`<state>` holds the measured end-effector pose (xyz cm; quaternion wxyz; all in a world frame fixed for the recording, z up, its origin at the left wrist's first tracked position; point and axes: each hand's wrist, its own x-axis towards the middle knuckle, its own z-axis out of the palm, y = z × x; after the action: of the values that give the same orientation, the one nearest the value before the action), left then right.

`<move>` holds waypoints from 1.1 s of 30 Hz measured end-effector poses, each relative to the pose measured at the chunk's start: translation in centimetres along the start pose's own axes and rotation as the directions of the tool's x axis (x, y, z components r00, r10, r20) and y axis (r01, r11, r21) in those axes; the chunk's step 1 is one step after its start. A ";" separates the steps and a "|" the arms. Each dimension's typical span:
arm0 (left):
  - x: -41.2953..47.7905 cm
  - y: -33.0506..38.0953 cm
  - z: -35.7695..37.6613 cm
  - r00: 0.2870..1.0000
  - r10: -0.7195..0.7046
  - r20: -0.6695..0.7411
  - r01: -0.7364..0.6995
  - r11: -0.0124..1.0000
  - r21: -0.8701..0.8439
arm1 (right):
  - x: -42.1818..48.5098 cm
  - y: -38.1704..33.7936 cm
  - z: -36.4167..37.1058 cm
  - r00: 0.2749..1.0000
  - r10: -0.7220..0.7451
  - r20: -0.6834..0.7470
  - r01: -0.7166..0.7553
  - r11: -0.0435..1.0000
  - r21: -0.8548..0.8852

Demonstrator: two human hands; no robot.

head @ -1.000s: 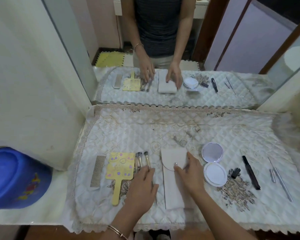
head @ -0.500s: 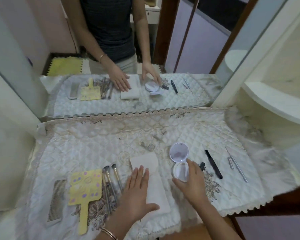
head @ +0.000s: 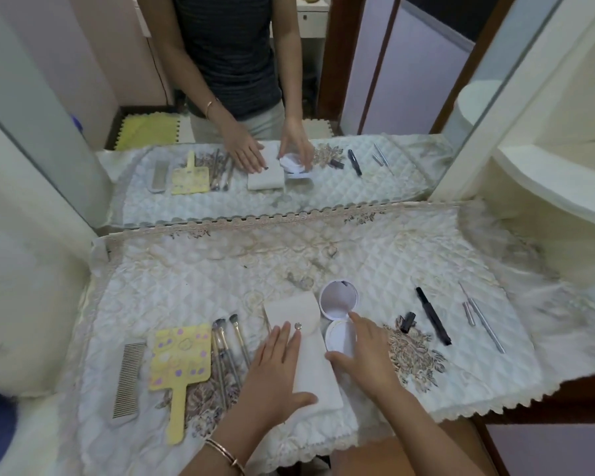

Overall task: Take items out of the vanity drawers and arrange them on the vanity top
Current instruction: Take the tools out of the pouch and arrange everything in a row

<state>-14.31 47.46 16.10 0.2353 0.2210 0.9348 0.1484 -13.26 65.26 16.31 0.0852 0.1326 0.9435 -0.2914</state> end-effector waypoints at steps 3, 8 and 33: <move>0.1 0.0 0.3 1.000 0.005 -0.005 -0.005 1.000 0.003 | -0.6 0.5 -0.8 1.000 0.002 -0.028 0.000 0.998 0.055; 1.1 2.6 0.2 0.989 0.104 -0.106 -0.106 0.994 -0.015 | -1.6 4.2 -3.0 0.974 0.118 -0.193 -0.088 0.983 0.160; 12.1 18.7 1.2 0.882 -0.384 -0.273 0.284 0.896 -0.343 | 7.2 13.2 -11.8 0.986 -0.006 0.167 -0.027 0.981 0.193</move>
<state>-16.81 69.56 17.70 0.1261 -0.0106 0.9525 0.2770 -17.15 84.01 17.28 0.1521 0.1205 0.8994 -0.3917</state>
